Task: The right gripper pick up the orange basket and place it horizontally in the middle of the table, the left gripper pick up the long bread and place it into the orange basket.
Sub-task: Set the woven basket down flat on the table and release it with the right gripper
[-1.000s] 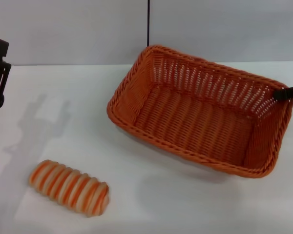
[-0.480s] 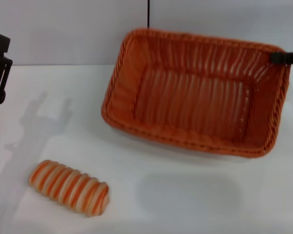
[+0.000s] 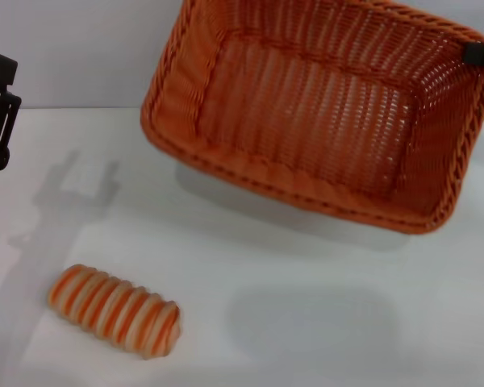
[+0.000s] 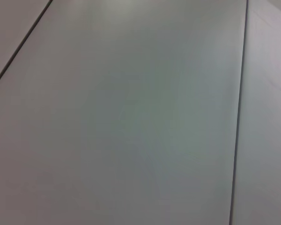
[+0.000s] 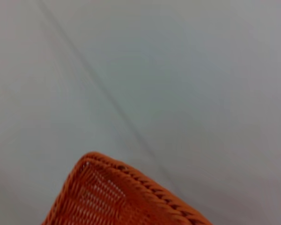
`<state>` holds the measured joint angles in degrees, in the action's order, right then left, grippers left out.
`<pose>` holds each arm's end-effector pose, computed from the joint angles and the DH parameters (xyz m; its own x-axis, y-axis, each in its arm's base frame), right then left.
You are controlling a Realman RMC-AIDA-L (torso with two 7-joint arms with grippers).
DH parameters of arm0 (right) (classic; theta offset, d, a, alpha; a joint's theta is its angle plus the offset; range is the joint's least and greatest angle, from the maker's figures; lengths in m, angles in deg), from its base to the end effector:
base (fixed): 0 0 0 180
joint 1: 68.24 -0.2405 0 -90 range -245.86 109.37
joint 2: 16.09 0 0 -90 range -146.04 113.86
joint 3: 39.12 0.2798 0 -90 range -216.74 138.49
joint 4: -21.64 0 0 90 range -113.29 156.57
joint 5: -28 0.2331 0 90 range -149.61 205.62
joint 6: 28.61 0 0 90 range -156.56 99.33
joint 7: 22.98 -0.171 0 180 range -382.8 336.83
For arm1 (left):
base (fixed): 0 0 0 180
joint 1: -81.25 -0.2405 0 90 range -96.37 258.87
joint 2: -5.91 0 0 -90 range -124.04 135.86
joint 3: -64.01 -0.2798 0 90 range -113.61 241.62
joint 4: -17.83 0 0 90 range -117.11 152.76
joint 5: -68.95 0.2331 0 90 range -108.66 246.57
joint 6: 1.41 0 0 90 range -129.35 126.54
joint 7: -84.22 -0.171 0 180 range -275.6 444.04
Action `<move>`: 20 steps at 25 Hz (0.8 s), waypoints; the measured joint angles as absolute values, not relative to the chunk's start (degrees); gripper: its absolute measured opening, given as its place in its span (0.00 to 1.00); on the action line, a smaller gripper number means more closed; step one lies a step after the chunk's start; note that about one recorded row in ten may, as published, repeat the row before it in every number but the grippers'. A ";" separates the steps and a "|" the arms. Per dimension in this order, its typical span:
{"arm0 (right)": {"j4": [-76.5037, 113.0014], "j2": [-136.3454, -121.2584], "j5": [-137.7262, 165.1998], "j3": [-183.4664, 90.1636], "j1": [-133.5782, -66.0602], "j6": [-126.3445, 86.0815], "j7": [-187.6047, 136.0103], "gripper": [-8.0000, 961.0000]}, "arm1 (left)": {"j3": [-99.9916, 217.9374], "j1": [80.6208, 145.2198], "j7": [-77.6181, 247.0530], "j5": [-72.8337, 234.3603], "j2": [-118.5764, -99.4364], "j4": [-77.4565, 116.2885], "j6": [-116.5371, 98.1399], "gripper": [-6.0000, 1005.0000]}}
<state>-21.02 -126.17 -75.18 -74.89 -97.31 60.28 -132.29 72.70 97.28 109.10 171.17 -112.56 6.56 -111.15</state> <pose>0.2939 0.4059 0.0845 0.4679 -0.5363 -0.7024 -0.7830 -0.6201 -0.0482 -0.3105 0.2616 -0.0096 0.2726 -0.3944 0.8776 0.7794 -0.4444 -0.4417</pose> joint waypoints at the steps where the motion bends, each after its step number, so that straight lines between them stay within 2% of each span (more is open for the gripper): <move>1: -21.24 -125.95 -75.16 -74.89 -97.25 61.57 -131.98 0.19 | 72.71 97.30 109.09 171.17 -112.56 6.56 -111.15 0.69; 4: -23.31 -124.47 -75.16 -74.90 -96.69 68.28 -133.01 0.19 | 72.71 97.34 109.09 171.14 -112.50 6.65 -111.13 0.69; 10: -28.81 -123.04 -75.93 -74.91 -94.39 73.18 -135.64 0.19 | 72.79 96.92 109.09 171.08 -112.47 6.75 -111.09 0.69; 12: -29.00 -121.92 -77.36 -74.92 -93.59 74.14 -135.41 0.19 | 72.79 96.81 109.09 171.08 -112.47 6.75 -111.09 0.69; 20: -22.83 -121.83 -79.11 -75.70 -94.17 74.69 -127.81 0.19 | 72.79 97.21 109.09 171.08 -112.49 6.75 -110.34 0.69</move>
